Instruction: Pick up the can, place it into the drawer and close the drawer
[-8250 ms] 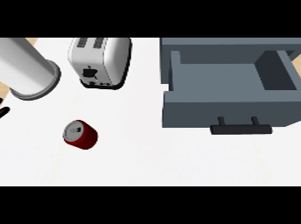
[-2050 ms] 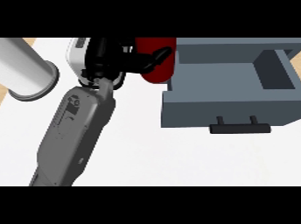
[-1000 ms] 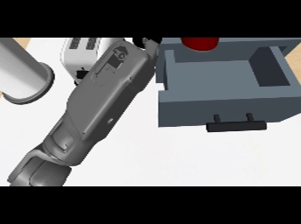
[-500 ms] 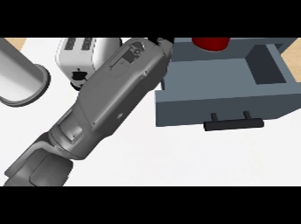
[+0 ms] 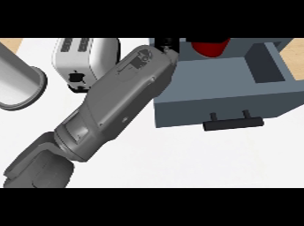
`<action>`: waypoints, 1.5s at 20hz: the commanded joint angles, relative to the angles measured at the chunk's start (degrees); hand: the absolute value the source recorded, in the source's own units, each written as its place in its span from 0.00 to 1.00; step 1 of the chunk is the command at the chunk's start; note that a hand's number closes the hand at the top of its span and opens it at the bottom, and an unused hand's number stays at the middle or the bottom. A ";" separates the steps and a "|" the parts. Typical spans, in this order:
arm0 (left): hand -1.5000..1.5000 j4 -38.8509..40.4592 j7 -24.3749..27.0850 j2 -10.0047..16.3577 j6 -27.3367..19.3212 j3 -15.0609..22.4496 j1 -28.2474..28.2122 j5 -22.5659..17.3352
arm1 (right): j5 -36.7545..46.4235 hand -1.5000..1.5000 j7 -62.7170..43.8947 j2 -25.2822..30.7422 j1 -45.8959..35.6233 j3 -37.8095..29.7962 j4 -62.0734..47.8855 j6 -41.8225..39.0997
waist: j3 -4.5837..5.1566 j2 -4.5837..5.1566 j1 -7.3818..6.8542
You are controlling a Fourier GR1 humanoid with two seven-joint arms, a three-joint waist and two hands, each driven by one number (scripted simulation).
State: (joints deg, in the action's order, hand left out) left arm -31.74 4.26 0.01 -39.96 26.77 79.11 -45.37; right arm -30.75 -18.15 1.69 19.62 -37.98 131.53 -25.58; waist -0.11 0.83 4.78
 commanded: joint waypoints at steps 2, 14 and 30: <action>1.00 1.51 -0.82 -0.01 -1.88 5.18 1.51 -3.03 | -1.59 0.00 -2.31 1.68 -1.22 -0.76 1.20 1.78 | 0.02 -0.03 0.01; 0.00 5.12 4.13 -0.01 -6.20 8.48 1.09 -7.85 | -0.17 0.00 -1.62 -0.09 0.27 1.26 1.96 -0.56 | 0.00 0.34 1.46; 0.00 4.06 9.29 -0.01 -6.76 7.60 3.20 -14.08 | 14.40 0.00 10.65 4.08 -5.98 0.76 6.25 -5.82 | -0.01 0.21 -0.15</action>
State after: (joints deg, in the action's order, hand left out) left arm -26.69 13.14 0.00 -45.12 34.36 80.79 -57.98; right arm -21.57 -10.55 5.69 14.79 -38.64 134.48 -29.48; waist -0.11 1.17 4.89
